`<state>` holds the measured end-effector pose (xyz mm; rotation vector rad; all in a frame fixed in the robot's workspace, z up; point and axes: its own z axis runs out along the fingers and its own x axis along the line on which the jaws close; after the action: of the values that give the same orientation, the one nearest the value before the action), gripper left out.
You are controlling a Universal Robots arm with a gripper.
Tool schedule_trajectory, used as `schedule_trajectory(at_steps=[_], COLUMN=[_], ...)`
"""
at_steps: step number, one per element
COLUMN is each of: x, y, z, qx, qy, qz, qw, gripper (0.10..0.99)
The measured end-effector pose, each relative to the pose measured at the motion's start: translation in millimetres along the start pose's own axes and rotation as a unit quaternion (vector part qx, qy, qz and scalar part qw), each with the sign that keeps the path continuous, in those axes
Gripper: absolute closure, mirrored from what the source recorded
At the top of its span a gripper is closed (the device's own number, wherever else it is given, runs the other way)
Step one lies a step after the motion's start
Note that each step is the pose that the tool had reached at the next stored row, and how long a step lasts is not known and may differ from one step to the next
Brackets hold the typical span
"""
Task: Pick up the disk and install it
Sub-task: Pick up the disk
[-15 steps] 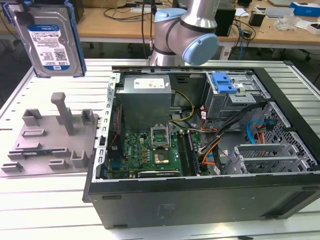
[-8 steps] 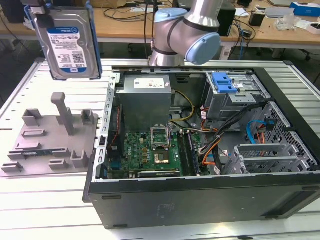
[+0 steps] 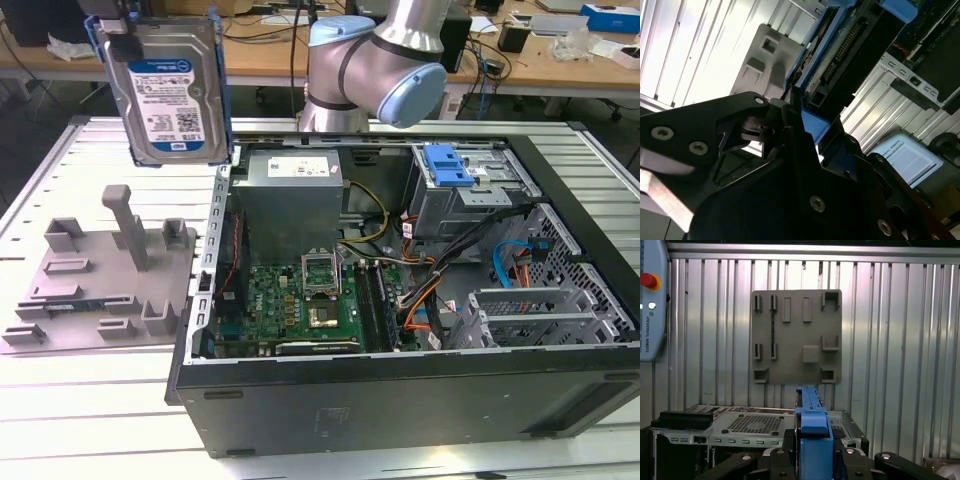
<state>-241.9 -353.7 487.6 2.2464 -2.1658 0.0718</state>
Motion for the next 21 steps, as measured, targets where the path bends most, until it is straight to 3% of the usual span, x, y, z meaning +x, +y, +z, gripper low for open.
schedule_trajectory(at_steps=[12,21], x=[24.1,51.1], y=[-41.7,-72.2], z=[1.3,3.0], qx=[0.0001,0.0000], qy=[-0.0001,-0.0001], qz=[0.000,0.000], qw=[1.0000,1.0000], gripper=[0.718,0.718])
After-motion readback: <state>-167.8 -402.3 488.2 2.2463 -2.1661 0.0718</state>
